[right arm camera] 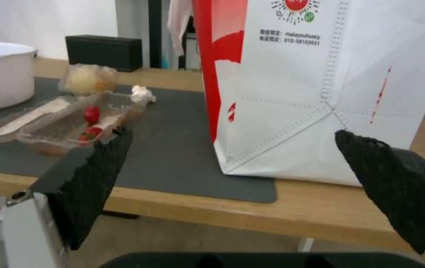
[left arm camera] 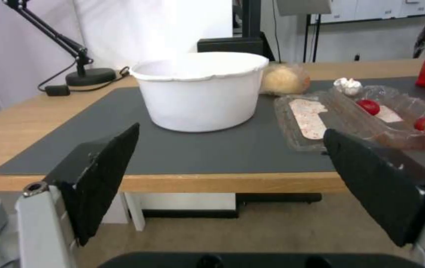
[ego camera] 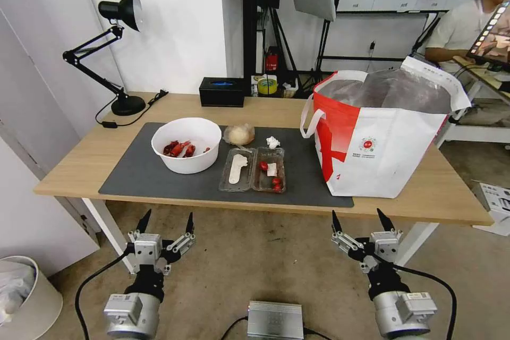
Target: Pick up the trash from the table and place it into the takeout bag.
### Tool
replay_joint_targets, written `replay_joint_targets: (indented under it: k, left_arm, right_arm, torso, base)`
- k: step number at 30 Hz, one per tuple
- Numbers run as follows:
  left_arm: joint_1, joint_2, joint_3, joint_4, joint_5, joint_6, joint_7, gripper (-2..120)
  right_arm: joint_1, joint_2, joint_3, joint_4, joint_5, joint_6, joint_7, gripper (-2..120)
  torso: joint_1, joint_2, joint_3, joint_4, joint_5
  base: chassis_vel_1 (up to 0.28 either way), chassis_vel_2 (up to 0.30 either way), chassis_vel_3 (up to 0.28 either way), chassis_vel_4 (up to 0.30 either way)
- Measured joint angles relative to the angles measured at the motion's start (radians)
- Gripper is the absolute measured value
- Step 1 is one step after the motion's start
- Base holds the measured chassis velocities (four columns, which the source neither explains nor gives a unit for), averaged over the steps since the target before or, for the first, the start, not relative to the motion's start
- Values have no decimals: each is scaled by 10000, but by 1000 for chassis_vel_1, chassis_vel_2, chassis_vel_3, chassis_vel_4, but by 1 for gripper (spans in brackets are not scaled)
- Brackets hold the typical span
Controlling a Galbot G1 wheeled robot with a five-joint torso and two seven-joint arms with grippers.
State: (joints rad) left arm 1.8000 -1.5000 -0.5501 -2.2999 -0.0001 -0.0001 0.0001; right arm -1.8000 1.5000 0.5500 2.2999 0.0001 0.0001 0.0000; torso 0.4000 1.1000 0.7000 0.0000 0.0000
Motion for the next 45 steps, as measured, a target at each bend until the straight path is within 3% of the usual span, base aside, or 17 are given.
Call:
replay_joint_targets:
  k: [29, 34, 41, 45]
  left_arm:
    - [-18, 3, -2, 0, -41, 35, 0, 100]
    - [-355, 72, -133, -94, -784, 946, -271, 100]
    - [-1232, 263, -476, -349, -2718, 3341, -1015, 100]
    - [-1595, 357, -610, -407, -3481, 4000, -1247, 100]
  right_arm:
    - [139, -161, -76, 3, 117, -319, 84, 100]
    - [725, -776, -390, 52, 627, -1574, 434, 100]
    - [1786, -1895, -951, 149, 1551, -3874, 1077, 100]
    - [2267, -2383, -1211, 168, 1945, -4602, 1335, 100]
  torso:
    - [0, 0, 0, -2, 0]
    - [1, 0, 0, 0, 2]
    - [0, -1, 0, 1, 0]
    - [0, 0, 0, 0, 0]
  base:
    - [0, 0, 0, 0]
    - [0, 0, 0, 0]
    - [0, 0, 0, 0]
    - [0, 0, 0, 0]
